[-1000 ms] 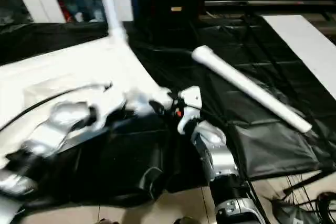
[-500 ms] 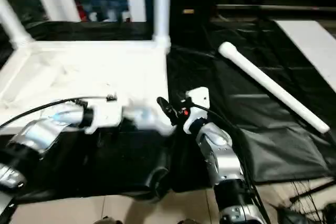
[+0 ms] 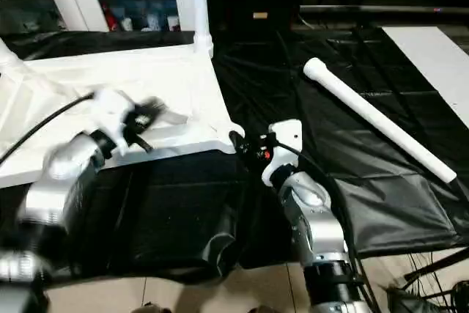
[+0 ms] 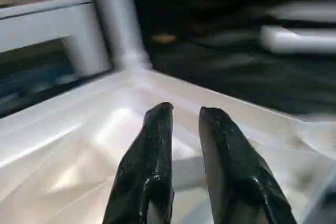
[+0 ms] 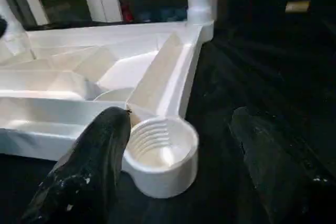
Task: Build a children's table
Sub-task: Rotate table base, then pick table leg
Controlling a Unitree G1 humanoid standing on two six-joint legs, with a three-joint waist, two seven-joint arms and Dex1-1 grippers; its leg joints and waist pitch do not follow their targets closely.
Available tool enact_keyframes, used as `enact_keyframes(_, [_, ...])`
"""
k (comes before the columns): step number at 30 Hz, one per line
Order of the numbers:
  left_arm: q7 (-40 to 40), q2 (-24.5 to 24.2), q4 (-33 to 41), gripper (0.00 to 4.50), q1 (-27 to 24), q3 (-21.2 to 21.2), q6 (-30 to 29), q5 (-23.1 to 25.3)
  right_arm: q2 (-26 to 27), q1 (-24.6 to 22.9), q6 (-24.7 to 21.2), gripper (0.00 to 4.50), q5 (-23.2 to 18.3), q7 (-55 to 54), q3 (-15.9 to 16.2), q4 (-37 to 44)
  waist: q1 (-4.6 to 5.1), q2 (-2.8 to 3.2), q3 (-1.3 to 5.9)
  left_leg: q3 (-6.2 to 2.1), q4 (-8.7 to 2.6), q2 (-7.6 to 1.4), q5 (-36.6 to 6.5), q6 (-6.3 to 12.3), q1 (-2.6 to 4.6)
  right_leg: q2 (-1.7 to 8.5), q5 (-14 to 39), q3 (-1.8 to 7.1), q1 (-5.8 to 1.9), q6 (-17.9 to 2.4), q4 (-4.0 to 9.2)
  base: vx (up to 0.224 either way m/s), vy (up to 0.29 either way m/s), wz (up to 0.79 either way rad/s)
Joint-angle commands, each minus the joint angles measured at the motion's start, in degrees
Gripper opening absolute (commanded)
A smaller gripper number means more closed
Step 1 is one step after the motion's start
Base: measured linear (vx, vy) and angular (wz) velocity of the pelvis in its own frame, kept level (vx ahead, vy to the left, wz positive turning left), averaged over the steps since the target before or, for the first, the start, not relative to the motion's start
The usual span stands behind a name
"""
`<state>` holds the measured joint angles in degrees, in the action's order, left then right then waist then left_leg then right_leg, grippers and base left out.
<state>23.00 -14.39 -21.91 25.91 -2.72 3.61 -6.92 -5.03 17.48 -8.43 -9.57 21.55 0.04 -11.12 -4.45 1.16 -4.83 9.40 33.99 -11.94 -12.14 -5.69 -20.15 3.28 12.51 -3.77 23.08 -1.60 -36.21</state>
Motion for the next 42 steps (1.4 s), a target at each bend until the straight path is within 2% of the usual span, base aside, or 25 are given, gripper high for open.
enact_keyframes(1, [-8.71, 3.05, 4.9, 1.03, -2.8, -2.89, -3.39, 0.67, -0.09, -0.3, -1.13, 3.41, 2.09, -1.7, 1.08, 2.34, 0.36, 0.34, 4.71, -3.35, -4.11, -0.79, -1.81, 3.42, -2.7, 2.69, -11.6, -0.88, -5.65, -15.46, 1.99, -0.058, -0.035, 0.23])
enact_keyframes(4, [-14.12, 5.44, 7.95, 1.03, -5.44, -3.56, -4.93, 3.26, 0.27, 0.53, -0.69, 3.41, 2.6, -3.16, 0.88, 1.48, 3.91, 3.66, 5.44, -12.66, -5.84, -5.8, 1.59, 22.09, 0.85, 0.66, 2.29, -4.01, -2.43, -18.21, -1.65, -0.013, -0.081, 0.45])
enact_keyframes(7, [-16.18, 6.97, 10.63, 1.03, -7.0, -3.1, -6.63, 3.49, 0.18, 1.55, -0.88, 3.41, 2.82, -4.48, 0.69, 0.72, 3.07, 1.9, 4.92, -14.72, -6.28, -2.43, 3.77, 25.64, -0.87, 1.8, 8.37, -1.9, -3.36, -23.96, -1.11, 0.003, -0.178, 0.58])
enact_keyframes(9, [-16.86, 7.39, 11.35, 1.03, -7.42, -2.56, -6.98, 3.94, 0.14, 1.83, -1.11, 3.41, 2.8, -4.63, 0.53, 0.64, 1.59, -0.06, 4.83, -11.04, -0.54, 3.97, -4.08, 15.1, -5.37, 4.37, 16.24, -1.86, -5.83, -26.78, 4.69, -0.036, -0.239, 0.62])
enact_keyframes(10, [-17.67, 7.77, 12.16, 1.03, -7.75, -2.11, -7.79, 4.48, 0.09, 1.96, -1.37, 3.41, 2.98, -4.67, 0.55, 0.71, -0.57, -0.58, 5.03, -3.21, 12.18, 5.38, -7.91, 9.9, -5.21, 8.14, 22.98, -2.54, -5.95, -26.49, 9.61, -0.063, -0.239, 0.57])
enact_keyframes(11, [-17.96, 8.07, 12.69, 1.03, -7.94, -1.76, -8.07, 4.71, 0.04, 2.06, -1.54, 3.41, 3.18, -4.76, 0.59, 0.73, -0.1, -0.8, 4.49, -1.99, 13.64, 4.38, -8.57, 9.92, -6.44, 8.33, 23.79, -3.76, -6.03, -22.42, 9.1, -0.063, -0.239, 0.57])
enact_keyframes(12, [-18.39, 8.37, 13.39, 1.03, -8.19, -1.39, -8.75, 5.08, 0.03, 2.18, -1.68, 3.41, 3.41, -4.94, 0.59, 0.65, -0.41, -0.35, 3.54, -0.82, 13.18, 2.91, -9.82, 9.83, -5.62, 9.46, 25.2, -6.03, -5.4, -15.52, 9.64, -0.026, -0.218, 0.52])
enact_keyframes(14, [-18.66, 8.52, 14.41, 1.03, -8.53, -0.52, -9.44, 6.09, -0.1, 2.41, -2.08, 3.41, 3.99, -5.38, 0.75, 0.32, -0.6, 2.51, 5.51, -2.83, 4.08, -2.01, -8.36, 13.09, -2.82, 7.03, 16.58, -9.71, -9.01, -3.19, 9.59, -0.017, -0.23, 0.7])
enact_keyframes(15, [-18.88, 8.56, 14.78, 1.03, -8.66, -0.3, -9.61, 6.48, -0.18, 2.43, -2.1, 3.41, 4.2, -5.64, 0.83, 0.27, 1.26, 4.39, 6.55, -15.75, -3.83, -15.32, -4.23, 24.35, 1.84, 2.17, 12.02, -8.55, -3.11, 2.79, -6.0, 0.0, -0.285, 0.72])
enact_keyframes(16, [-19.08, 8.62, 15.06, 1.03, -8.76, -0.16, -9.77, 6.74, -0.25, 2.44, -2.08, 3.41, 4.32, -5.83, 0.87, 0.24, 2.99, 2.63, 6.74, -17.86, -3.2, -16.69, 3.47, 29.57, 4.76, 2.72, 16.88, -4.44, 2.5, 1.78, -9.8, 0.03, -0.308, 0.63])
enact_keyframes(17, [-18.91, 8.67, 15.52, 1.03, -9.04, 0.07, -10.09, 6.76, -0.3, 2.42, -2.14, 3.41, 4.37, -6.1, 0.93, 0.24, 3.44, 2.12, 7.52, -18.76, -0.92, -14.92, 16.68, 34.13, 7.25, 3.38, 17.28, -1.49, 6.32, -1.22, -11.34, 0.03, -0.308, 0.63])
enact_keyframes(18, [-18.79, 8.66, 15.94, 1.03, -9.32, 0.37, -10.25, 6.95, -0.39, 2.38, -2.15, 3.41, 4.41, -6.32, 0.97, 0.28, 2.19, 3.13, 5.63, -17.01, 0.03, -10.18, 29.06, 37.96, 4.14, 3.53, 11.85, 2.95, 7.1, -5.4, -11.82, -0.004, -0.268, 0.61])
enact_keyframes(20, [-18.43, 8.67, 16.85, 1.03, -10.01, 1.01, -10.38, 7.14, -0.48, 2.21, -2.43, 3.41, 4.63, -6.9, 0.92, 0.49, 2.13, 0.72, 5.32, -12.32, -1.3, 3.58, 12.91, 31.07, -1.29, -0.49, 2.75, 2.66, 0.5, -16.1, -2.6, -0.056, -0.288, 0.64])
enact_keyframes(21, [-18.37, 8.77, 17.27, 1.03, -10.26, 1.17, -10.64, 7.08, -0.48, 2.13, -2.67, 3.41, 4.8, -7.17, 0.85, 0.57, 2.25, 0.03, 4.92, -11.03, 0.08, 6.12, 8.53, 30.38, -4.13, 1.21, 2.65, 1.58, -1.93, -24.9, 0.44, -0.072, -0.313, 0.63])
enact_keyframes(22, [-18.46, 9.05, 17.74, 1.03, -10.62, 1.13, -11.29, 6.66, -0.42, 1.94, -3.15, 3.41, 4.96, -7.76, 0.53, 0.59, -0.52, -1.77, 5.17, -4.63, 12.04, 8.35, -2.03, 23.43, -6.68, 6.55, 6.01, 1.92, -4.84, -35.66, 6.36, -0.073, -0.333, 0.64])
enact_keyframes(23, [-18.47, 9.09, 17.78, 1.03, -10.67, 1.11, -11.37, 6.6, -0.41, 1.92, -3.21, 3.41, 4.98, -7.84, 0.48, 0.59, -0.86, -1.33, 5.43, -2.88, 14.89, 6.67, -7.47, 19.14, -7.04, 8.31, 8.31, 2.35, -5.48, -35.63, 6.78, -0.073, -0.333, 0.64])
enact_keyframes(24, [-18.67, 9.92, 18.88, 1.03, -11.64, 0.64, -11.66, 5.31, 0.54, 1.43, -5.94, 3.41, 3.17, -9.7, -1.94, 0.82, 0.41, -1.57, 4.35, -1.51, 14.84, 6.03, -12.08, 11.8, -5.01, 6.25, 11.36, 3.26, -2.94, -28.73, 7.28, -0.065, -0.341, 0.51])
enact_keyframes(27, [-18.44, 10.81, 19.79, 1.03, -12.46, 0.08, -12.73, 3.7, 0.49, 1.07, -7.19, 3.41, 1.58, -10.16, -3.62, 1.21, -1.9, -0.25, 4.45, -4.75, 4.45, 2.42, -6.19, 12.31, -3.41, 11.69, 11.01, 8.52, -8.45, 0.24, 7.22, -0.055, -0.273, 0.14])
enact_keyframes(28, [-18.54, 10.94, 19.81, 1.03, -12.5, 0.02, -12.71, 3.62, 0.08, 1.03, -7.11, 3.41, 1.74, -9.86, -3.44, 1.29, -2.24, -0.22, 5.07, -4.92, 3.56, 2.05, -3.36, 13.54, -2.28, 10.83, 5.52, 8.24, -8.0, 1.84, 6.5, -0.041, -0.198, 0.13])
enact_keyframes(29, [-18.78, 10.98, 19.85, 1.03, -12.45, -0.03, -12.55, 3.92, -0.25, 1.06, -7.34, 3.41, 1.66, -9.72, -3.31, 1.37, -2.26, -1.4, 5.46, -5.11, 4.88, 3.17, -1.65, 15.22, -3.09, 12.0, -1.92, 9.59, -8.49, 0.67, 5.42, -0.041, -0.198, 0.13])
enact_keyframes(30, [-19.04, 11.03, 20.06, 1.03, -12.54, -0.02, -12.49, 4.22, -0.38, 1.0, -7.67, 3.41, 1.04, -9.44, -3.49, 1.56, -2.92, -1.41, 5.07, -4.55, 8.62, 5.36, -5.26, 9.78, -2.68, 11.13, -0.4, 15.1, -7.68, 2.0, 8.07, -0.044, -0.149, 0.04])
enact_keyframes(33, [-20.03, 11.5, 20.61, 1.03, -12.54, -0.5, -13.67, 4.27, -0.45, 1.34, -6.42, 3.41, 0.96, -9.45, -3.88, 1.66, -3.66, -4.31, 3.41, -4.76, 7.63, 9.58, -2.99, 3.11, -2.48, 1.46, 5.08, 14.78, -7.7, 4.45, 6.54, -0.031, -0.059, -0.4])
enact_keyframes(36, [-19.94, 10.92, 22.86, 1.03, -12.82, 0.03, -14.66, 4.61, -0.86, 2.79, -6.0, 3.41, 1.97, -10.42, -4.66, 1.15, -3.28, -1.88, 3.96, -5.59, 1.75, 7.35, 6.75, 8.83, -1.34, 1.83, 3.77, 10.2, -6.09, 4.85, 7.82, -0.043, 0.035, -0.14])
enact_keyframes(39, [-18.3, 10.39, 23.7, 1.03, -13.17, 0.27, -14.16, 3.68, -1.27, 3.99, -6.42, 3.41, 1.7, -11.14, -5.34, 0.19, 0.79, 2.71, 5.3, -10.48, -5.82, -5.84, -6.74, 10.87, 1.45, 1.86, 4.83, 4.69, -3.88, -4.04, 2.24, -0.043, 0.155, -0.09])
enact_keyframes(42, [-17.73, 10.26, 24.41, 1.03, -13.27, -0.61, -14.26, 2.53, -1.86, 4.93, -6.36, 3.41, 1.77, -11.28, -5.69, -0.86, 2.13, 1.93, 4.96, -8.55, -5.08, -3.05, -12.7, 11.35, 1.0, 3.97, 0.35, 3.44, -4.47, -9.59, 3.29, -0.031, 0.13, -0.03])
